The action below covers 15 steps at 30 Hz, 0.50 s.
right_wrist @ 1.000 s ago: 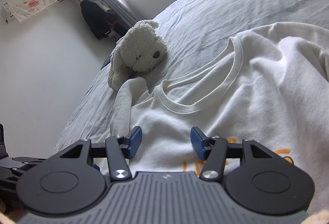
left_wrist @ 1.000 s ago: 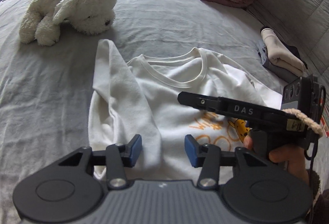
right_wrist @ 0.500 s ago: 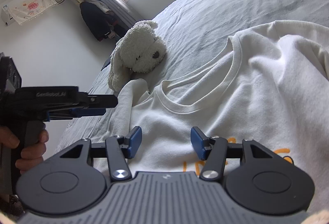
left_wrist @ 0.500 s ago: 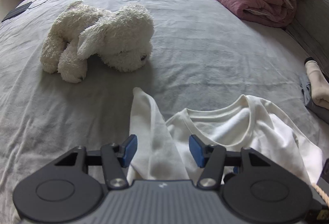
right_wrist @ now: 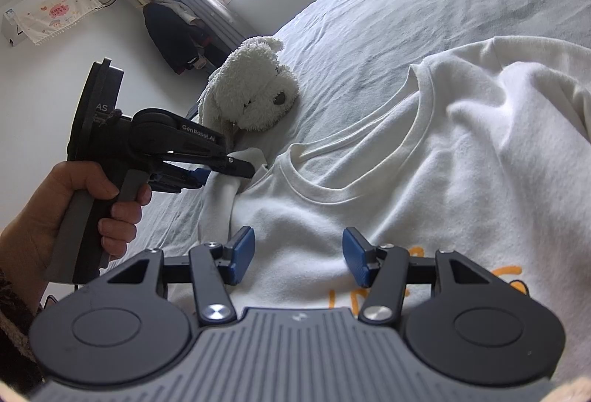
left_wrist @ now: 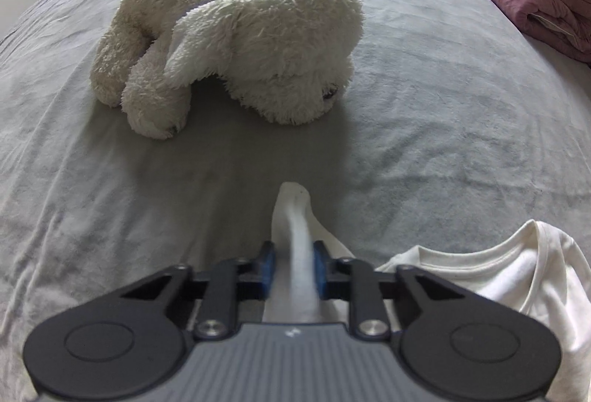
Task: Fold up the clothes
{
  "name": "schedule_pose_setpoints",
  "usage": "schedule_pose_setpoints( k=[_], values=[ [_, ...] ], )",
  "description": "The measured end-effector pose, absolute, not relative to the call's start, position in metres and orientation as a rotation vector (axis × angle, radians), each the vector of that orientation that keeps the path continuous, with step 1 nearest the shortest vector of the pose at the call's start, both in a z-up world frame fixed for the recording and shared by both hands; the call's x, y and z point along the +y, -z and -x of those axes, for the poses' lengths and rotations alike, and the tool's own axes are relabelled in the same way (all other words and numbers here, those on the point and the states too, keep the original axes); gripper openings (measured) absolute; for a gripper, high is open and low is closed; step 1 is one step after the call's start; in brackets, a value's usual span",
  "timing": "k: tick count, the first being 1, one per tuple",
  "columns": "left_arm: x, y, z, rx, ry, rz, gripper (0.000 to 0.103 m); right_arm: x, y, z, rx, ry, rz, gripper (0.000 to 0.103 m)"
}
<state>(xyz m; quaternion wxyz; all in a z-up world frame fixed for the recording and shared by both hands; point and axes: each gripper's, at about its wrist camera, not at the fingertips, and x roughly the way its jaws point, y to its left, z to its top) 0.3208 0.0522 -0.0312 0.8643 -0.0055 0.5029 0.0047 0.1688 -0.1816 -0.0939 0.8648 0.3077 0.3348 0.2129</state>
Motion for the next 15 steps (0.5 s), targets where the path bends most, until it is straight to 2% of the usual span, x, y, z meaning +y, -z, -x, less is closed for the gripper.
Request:
schedule_pose_setpoints(
  k=[15],
  values=[
    [0.159, -0.046, -0.257, 0.567, -0.332, 0.063, 0.008, -0.179, 0.094, -0.168, 0.696, -0.441, -0.633, 0.057]
  ],
)
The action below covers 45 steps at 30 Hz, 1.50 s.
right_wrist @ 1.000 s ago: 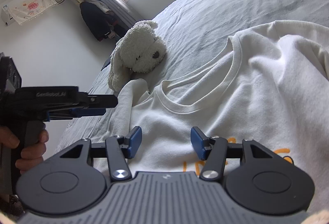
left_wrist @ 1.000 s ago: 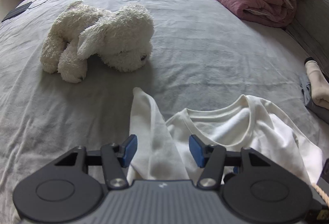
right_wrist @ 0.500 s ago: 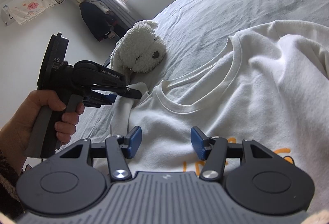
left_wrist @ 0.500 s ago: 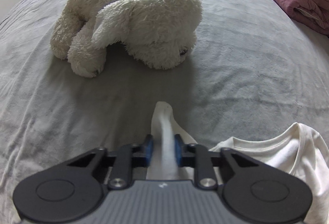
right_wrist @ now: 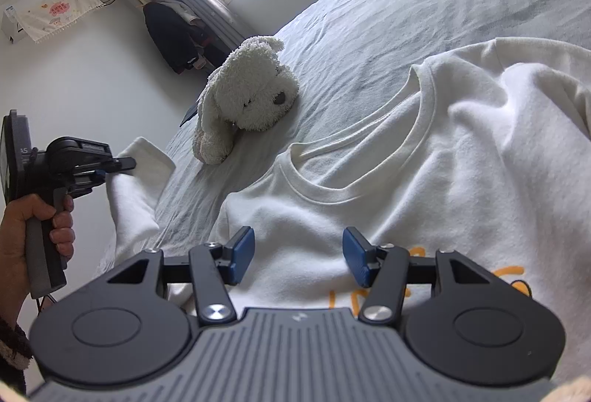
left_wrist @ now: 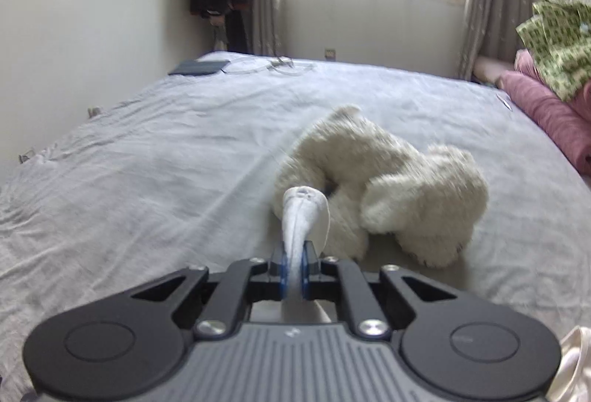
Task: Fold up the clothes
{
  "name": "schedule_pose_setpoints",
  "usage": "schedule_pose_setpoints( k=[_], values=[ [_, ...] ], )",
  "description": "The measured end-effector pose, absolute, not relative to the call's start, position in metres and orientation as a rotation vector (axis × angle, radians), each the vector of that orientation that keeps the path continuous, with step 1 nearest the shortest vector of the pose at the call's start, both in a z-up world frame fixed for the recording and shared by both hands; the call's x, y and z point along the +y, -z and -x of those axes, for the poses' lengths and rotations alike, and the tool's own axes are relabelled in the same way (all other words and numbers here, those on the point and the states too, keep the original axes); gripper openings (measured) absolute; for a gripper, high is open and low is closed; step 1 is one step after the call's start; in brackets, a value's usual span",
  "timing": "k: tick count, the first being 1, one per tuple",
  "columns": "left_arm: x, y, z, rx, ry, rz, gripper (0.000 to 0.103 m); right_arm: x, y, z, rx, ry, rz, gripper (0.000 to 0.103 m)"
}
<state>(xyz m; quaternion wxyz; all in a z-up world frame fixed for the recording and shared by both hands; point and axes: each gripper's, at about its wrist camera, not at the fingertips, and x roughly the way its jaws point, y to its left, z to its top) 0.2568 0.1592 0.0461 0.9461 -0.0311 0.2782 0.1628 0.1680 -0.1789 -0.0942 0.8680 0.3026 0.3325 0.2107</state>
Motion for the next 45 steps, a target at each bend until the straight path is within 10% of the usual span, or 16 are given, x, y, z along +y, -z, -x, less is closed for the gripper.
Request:
schedule_pose_setpoints(
  k=[14, 27, 45],
  values=[
    [0.24, -0.07, -0.197, 0.315, -0.627, 0.2, 0.007, -0.169, 0.092, -0.166, 0.685, -0.438, -0.587, 0.057],
    [0.264, 0.005, -0.196, 0.632, -0.64, 0.326, 0.023, -0.159, 0.083, -0.16, 0.664, -0.476, -0.543, 0.058],
    [0.291, 0.087, -0.18, 0.36, -0.679, 0.668, 0.034, -0.081, 0.067, -0.119, 0.53, -0.773, -0.172, 0.056]
  ],
)
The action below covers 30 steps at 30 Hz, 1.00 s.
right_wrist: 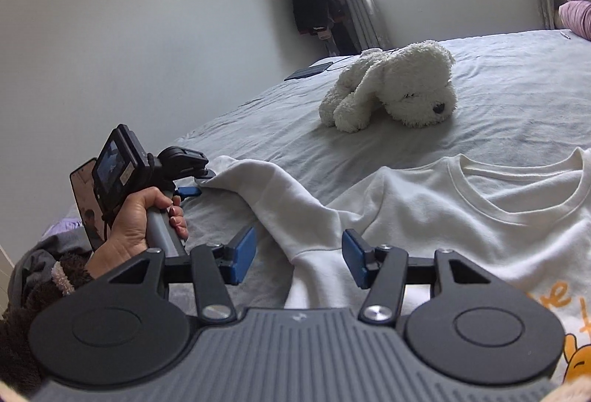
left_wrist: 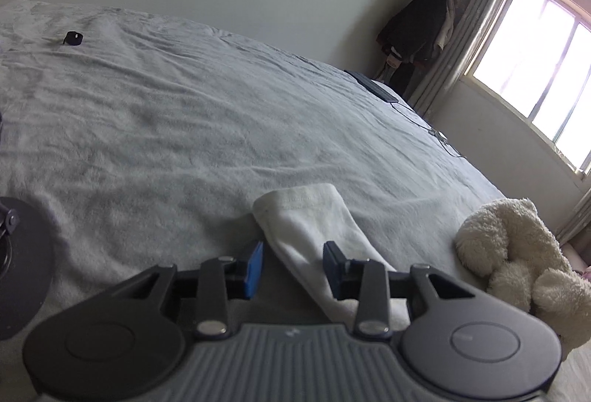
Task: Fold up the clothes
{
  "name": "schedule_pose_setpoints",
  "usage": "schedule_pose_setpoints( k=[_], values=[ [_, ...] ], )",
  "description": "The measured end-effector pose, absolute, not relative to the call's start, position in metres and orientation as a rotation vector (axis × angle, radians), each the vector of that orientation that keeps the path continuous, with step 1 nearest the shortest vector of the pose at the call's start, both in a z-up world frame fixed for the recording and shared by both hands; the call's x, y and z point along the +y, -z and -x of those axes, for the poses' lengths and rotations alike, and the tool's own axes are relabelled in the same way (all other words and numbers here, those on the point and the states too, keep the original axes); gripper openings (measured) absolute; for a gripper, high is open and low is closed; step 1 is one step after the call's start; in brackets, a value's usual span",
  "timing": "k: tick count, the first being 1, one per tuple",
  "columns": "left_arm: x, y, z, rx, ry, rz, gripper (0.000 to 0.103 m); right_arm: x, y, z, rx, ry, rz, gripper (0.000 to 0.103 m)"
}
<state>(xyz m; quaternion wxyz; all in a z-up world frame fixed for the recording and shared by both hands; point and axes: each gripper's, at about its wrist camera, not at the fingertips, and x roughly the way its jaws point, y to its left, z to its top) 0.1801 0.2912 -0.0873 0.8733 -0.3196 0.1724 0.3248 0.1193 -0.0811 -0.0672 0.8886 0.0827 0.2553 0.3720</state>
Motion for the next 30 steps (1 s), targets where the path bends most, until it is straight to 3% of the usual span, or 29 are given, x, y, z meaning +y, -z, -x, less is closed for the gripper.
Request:
schedule_pose_setpoints(
  k=[2, 5, 10, 18, 20, 21, 30],
  values=[
    [0.298, 0.089, -0.18, 0.34, -0.653, 0.718, 0.032, -0.072, 0.071, -0.117, 0.542, -0.771, -0.126, 0.055],
    [0.306, 0.093, -0.178, 0.337, -0.647, 0.767, 0.018, -0.052, 0.072, -0.11, 0.536, -0.752, -0.013, 0.054],
    [0.306, 0.093, -0.177, 0.341, -0.647, 0.779, 0.008, -0.018, 0.062, -0.108, 0.517, -0.732, 0.176, 0.051],
    [0.304, 0.082, -0.174, 0.334, -0.656, 0.761, 0.007, 0.038, 0.074, -0.133, 0.478, -0.706, 0.522, 0.04],
    [0.303, 0.078, -0.171, 0.323, -0.668, 0.748, 0.006, 0.047, 0.081, -0.136, 0.478, -0.708, 0.589, 0.027],
    [0.302, 0.075, -0.17, 0.318, -0.679, 0.739, 0.006, 0.049, 0.083, -0.136, 0.472, -0.704, 0.615, 0.01],
    [0.305, 0.059, -0.159, 0.309, -0.816, 0.677, 0.006, 0.017, 0.05, -0.159, 0.645, -0.916, 0.355, 0.008]
  ],
)
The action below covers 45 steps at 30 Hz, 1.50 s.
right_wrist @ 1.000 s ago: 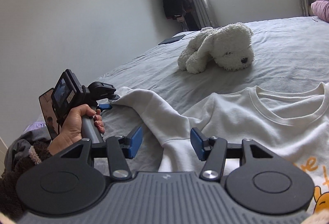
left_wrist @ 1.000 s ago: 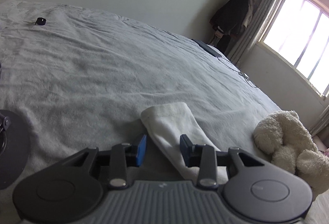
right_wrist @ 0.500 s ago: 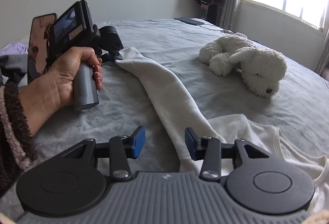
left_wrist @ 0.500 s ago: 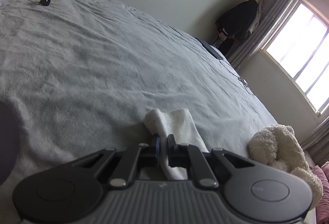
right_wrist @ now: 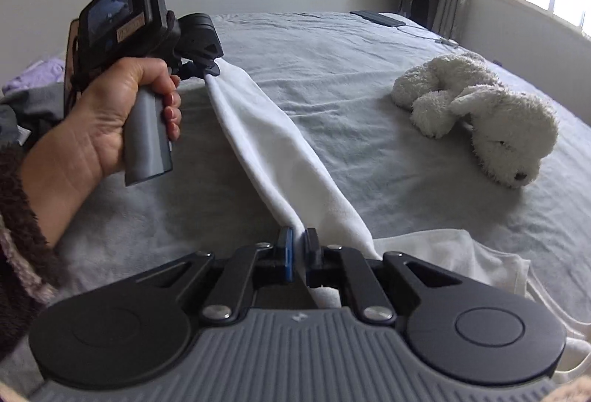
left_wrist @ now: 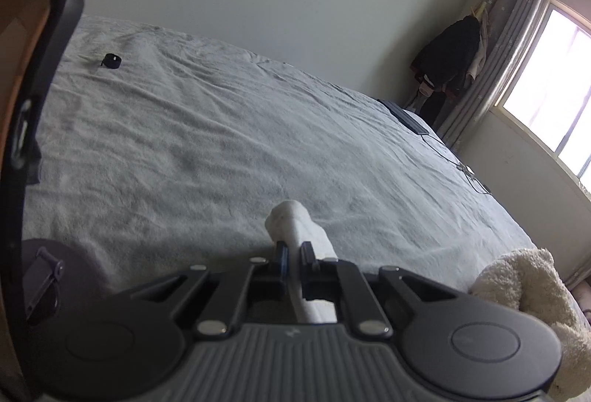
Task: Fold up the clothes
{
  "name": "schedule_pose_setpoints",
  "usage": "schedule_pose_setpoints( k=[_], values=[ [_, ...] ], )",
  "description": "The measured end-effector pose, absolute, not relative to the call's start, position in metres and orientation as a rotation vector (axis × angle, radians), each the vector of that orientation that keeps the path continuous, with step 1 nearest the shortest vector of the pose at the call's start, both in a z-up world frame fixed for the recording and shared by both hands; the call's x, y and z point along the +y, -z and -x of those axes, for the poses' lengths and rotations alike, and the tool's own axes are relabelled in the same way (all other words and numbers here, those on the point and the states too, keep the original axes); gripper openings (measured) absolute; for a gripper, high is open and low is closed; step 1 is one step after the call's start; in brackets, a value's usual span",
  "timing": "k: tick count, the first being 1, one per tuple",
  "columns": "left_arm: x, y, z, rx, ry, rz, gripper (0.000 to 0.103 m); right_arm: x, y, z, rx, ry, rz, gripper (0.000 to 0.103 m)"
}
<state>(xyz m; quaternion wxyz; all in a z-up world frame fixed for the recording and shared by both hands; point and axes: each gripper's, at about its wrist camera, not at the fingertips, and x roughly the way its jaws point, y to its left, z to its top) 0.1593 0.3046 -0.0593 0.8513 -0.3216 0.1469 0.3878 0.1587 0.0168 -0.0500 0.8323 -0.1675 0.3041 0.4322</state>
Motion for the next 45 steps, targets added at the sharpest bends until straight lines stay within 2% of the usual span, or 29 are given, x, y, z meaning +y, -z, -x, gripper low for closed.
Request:
schedule_pose_setpoints(
  k=[5, 13, 17, 24, 27, 32, 33, 34, 35, 39, 45],
  values=[
    [0.306, 0.06, -0.161, 0.334, -0.846, 0.678, 0.007, 0.034, 0.069, -0.155, 0.737, -0.95, 0.454, 0.011],
    [0.31, 0.07, -0.165, 0.377, -0.846, 0.704, 0.01, 0.012, 0.033, -0.166, 0.656, -0.964, 0.394, 0.031],
    [0.308, 0.073, -0.168, 0.388, -0.85, 0.688, 0.01, 0.005, 0.025, -0.192, 0.615, -0.847, 0.477, 0.031],
    [0.307, 0.075, -0.169, 0.39, -0.849, 0.676, 0.01, 0.028, 0.048, -0.225, 0.665, -0.906, 0.759, 0.031],
    [0.307, 0.075, -0.169, 0.388, -0.847, 0.676, 0.01, 0.037, 0.054, -0.229, 0.693, -0.962, 0.863, 0.038],
    [0.308, 0.077, -0.169, 0.386, -0.84, 0.673, 0.008, 0.048, 0.065, -0.236, 0.766, -1.01, 0.953, 0.038],
    [0.307, 0.077, -0.169, 0.384, -0.84, 0.673, 0.008, 0.049, 0.066, -0.238, 0.785, -1.016, 0.952, 0.029],
    [0.307, 0.076, -0.169, 0.382, -0.839, 0.672, 0.008, 0.05, 0.066, -0.237, 0.802, -1.021, 0.942, 0.01],
    [0.307, 0.076, -0.169, 0.38, -0.839, 0.67, 0.007, 0.051, 0.065, -0.235, 0.819, -1.025, 0.93, 0.003],
    [0.305, 0.074, -0.167, 0.354, -0.832, 0.668, 0.007, 0.054, 0.063, -0.205, 0.683, -0.925, 0.98, 0.001],
    [0.303, 0.067, -0.161, 0.295, -0.835, 0.66, 0.007, 0.036, 0.035, -0.195, 0.418, -0.591, 0.851, 0.0]
  ],
)
